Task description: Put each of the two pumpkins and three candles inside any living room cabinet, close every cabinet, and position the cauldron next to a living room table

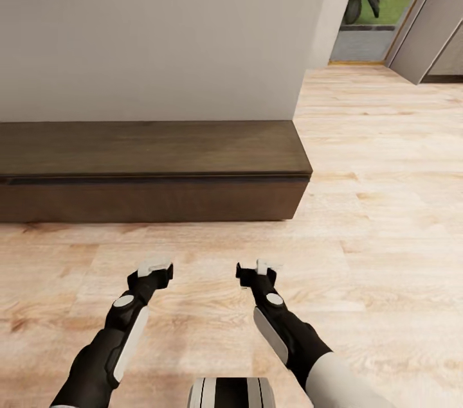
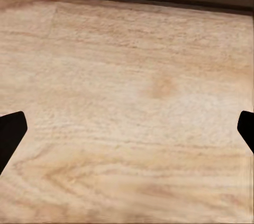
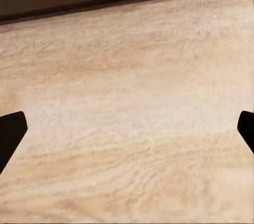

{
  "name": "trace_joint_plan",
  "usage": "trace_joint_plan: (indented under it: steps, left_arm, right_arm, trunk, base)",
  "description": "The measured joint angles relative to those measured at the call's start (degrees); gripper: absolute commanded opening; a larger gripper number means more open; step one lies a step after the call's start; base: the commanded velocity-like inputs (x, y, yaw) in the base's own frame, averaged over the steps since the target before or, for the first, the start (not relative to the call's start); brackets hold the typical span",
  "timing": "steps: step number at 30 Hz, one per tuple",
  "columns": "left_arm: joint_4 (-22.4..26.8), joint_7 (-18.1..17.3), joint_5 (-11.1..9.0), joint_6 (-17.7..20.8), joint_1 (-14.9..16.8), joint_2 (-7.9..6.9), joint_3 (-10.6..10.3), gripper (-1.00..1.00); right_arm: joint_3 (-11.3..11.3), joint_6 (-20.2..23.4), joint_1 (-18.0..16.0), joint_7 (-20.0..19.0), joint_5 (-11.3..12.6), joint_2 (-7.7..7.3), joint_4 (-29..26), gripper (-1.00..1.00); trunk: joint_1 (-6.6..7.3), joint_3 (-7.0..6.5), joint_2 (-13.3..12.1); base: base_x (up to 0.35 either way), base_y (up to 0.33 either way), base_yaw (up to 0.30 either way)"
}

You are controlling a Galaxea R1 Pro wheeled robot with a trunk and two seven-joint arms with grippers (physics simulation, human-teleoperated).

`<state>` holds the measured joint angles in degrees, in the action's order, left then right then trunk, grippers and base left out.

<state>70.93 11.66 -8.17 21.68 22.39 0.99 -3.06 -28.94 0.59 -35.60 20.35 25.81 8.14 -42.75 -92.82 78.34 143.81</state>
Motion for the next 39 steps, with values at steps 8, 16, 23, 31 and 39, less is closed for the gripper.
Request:
trace_joint_plan:
  steps: [8, 16, 23, 31, 39]
  left_arm:
    - [8.52, -0.04, -0.08, 18.43, 0.01, -0.01, 0.63, 1.0]
    - [9.4, -0.04, -0.13, 28.25, 0.24, 0.01, 5.15, 1.0]
    - [9.39, -0.09, -0.16, 32.75, 0.29, 0.04, 5.88, 1.0]
    - [6.99, 0.06, -0.25, 36.34, 1.33, 0.24, 5.88, 1.0]
    - [-1.1, 0.05, -0.17, 37.22, 4.09, -0.26, 6.67, 1.0]
  right_arm:
    - [8.03, 21.6, 0.43, 0.01, -0.08, 0.09, -14.86, 1.0]
    - [9.18, 27.09, 1.58, 0.06, 1.9, 0.34, -17.41, 1.0]
    - [9.29, 30.91, 1.62, 0.25, 5.42, 0.45, -17.29, 1.0]
    - [9.22, 33.64, 1.62, 0.54, 5.41, 0.92, -16.87, 1.0]
    - [9.23, 34.45, 1.62, 1.12, 5.57, 0.93, -16.66, 1.0]
  trunk:
    - [0.03, -0.21, -0.01]
    - [0.23, -1.99, -0.12]
    - [0.42, -3.54, -0.21]
    - [0.62, -5.31, -0.32]
    - [0.83, -7.09, -0.43]
  base:
    - [-0.003, 0.0, 0.0]
    - [0.0, 0.0, 0.0]
    - [0.0, 0.0, 0.0]
    - [0.0, 0.0, 0.0]
    - [0.0, 0.0, 0.0]
